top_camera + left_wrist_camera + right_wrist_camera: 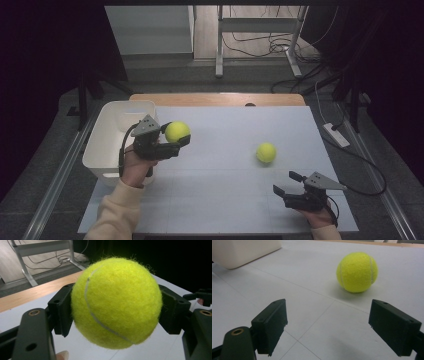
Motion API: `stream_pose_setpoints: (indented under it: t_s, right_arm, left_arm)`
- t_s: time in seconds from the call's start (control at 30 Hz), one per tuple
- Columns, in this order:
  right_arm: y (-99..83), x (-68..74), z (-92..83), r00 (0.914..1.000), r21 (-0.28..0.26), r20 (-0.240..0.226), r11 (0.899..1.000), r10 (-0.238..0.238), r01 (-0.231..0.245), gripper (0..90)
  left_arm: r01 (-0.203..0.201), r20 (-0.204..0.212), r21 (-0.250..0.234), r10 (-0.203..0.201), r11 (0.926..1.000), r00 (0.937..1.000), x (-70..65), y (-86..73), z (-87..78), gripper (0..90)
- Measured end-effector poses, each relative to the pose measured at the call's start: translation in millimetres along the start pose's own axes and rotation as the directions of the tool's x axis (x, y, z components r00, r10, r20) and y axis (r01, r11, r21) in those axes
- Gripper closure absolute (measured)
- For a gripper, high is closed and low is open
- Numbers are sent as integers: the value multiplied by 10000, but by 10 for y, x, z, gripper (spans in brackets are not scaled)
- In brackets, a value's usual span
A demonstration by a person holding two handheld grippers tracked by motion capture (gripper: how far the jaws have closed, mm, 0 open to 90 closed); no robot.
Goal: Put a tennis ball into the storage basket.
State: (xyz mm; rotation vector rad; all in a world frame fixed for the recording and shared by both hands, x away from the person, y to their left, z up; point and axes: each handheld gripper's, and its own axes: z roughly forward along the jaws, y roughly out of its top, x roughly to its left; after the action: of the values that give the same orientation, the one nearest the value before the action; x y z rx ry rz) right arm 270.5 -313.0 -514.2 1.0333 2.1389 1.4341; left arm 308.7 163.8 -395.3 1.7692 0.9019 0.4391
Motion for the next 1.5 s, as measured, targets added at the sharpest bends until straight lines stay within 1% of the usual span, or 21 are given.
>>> stream_pose_setpoints:
  t_s: [0.17,0.33,0.37,0.43,0.5,0.6,0.7,0.73,0.93,1.13,1.2,1.37,1.43,1.47,1.5]
  right_arm:
    - [4,1,-8,10000,-67,-3,10000,19,-19,151]
    - [3,4,-3,10000,-14,23,10000,21,-21,151]
    - [3,4,-3,10000,-14,23,10000,21,-21,151]
    - [1,-2,-2,10000,11,56,10000,67,-67,151]
    - [-1,-5,0,10000,21,40,10000,91,-91,151]
    - [-1,-5,0,9999,29,21,9999,99,-99,151]
    - [-1,-4,5,10000,35,1,10000,77,-77,151]
    - [-2,-4,6,10000,50,13,10000,84,-85,151]
    - [0,-1,2,10000,28,54,10000,76,-76,154]
    - [2,0,3,10000,33,38,10000,89,-89,154]
    - [1,-1,3,9999,35,30,9999,97,-97,154]
    - [-2,-2,-2,9999,57,33,9999,99,-99,154]
    - [-4,-4,0,10000,55,16,9999,98,-99,154]
    - [-5,-6,1,10000,62,12,9999,98,-98,153]
    - [-4,-8,1,9999,58,1,9999,109,-109,153]
  left_arm:
    - [121,-198,-71,-123,9999,9997,72,40,-24,262]
    - [184,-475,-79,-187,9998,9987,139,65,-57,262]
    - [184,-475,-79,-187,9998,9987,139,65,-57,263]
    - [327,-579,-125,-334,9994,9978,191,71,-83,262]
    - [385,-715,-98,-391,9992,9967,233,74,-96,262]
    - [421,-806,-68,-425,9991,9958,262,79,-106,262]
    - [429,-1057,11,-426,9991,9935,327,94,-129,262]
    - [429,-1057,11,-426,9991,9935,327,94,-129,263]
    - [532,-1406,85,-515,9985,9887,426,105,-158,263]
    - [518,-1615,156,-486,9985,9857,493,109,-146,263]
    - [606,-1666,185,-567,9980,9844,527,111,-137,262]
    - [638,-1914,197,-589,9978,9797,598,131,-145,262]
    - [722,-1889,176,-676,9972,9797,645,136,-149,262]
    - [817,-1926,159,-772,9965,9782,681,138,-150,262]
    - [817,-1926,159,-772,9965,9782,681,138,-150,262]
